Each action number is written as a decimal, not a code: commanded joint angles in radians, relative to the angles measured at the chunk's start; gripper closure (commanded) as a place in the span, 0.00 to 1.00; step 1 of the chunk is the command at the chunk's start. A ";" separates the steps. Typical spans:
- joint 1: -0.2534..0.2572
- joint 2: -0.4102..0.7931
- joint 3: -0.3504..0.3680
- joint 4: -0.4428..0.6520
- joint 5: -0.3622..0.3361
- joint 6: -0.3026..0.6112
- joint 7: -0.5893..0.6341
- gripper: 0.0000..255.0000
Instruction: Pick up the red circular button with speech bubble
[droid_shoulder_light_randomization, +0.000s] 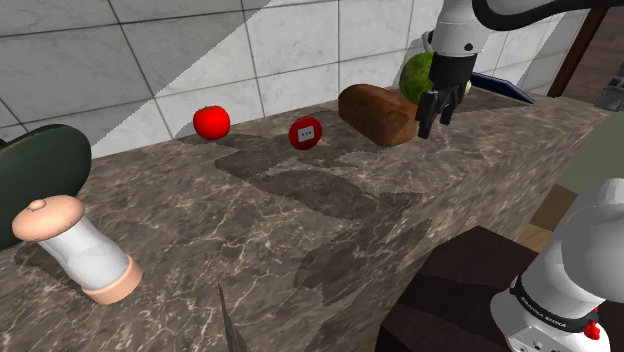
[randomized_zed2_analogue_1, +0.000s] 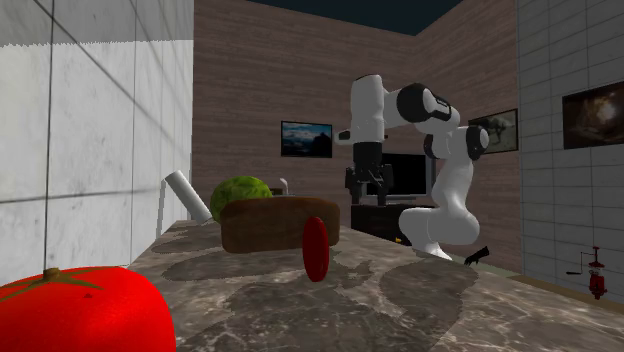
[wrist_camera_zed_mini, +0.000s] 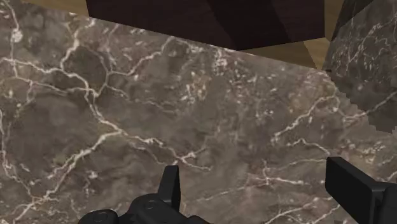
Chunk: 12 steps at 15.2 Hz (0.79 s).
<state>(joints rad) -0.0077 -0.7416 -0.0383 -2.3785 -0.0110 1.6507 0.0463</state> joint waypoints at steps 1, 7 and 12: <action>0.000 0.000 0.000 0.000 0.000 0.000 0.000 0.00; 0.078 0.256 -0.062 0.214 -0.030 0.033 -0.270 0.00; 0.136 0.458 -0.087 0.419 -0.027 0.023 -0.487 0.00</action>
<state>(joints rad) 0.1155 -0.3290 -0.1236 -2.0081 -0.0401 1.6797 -0.3951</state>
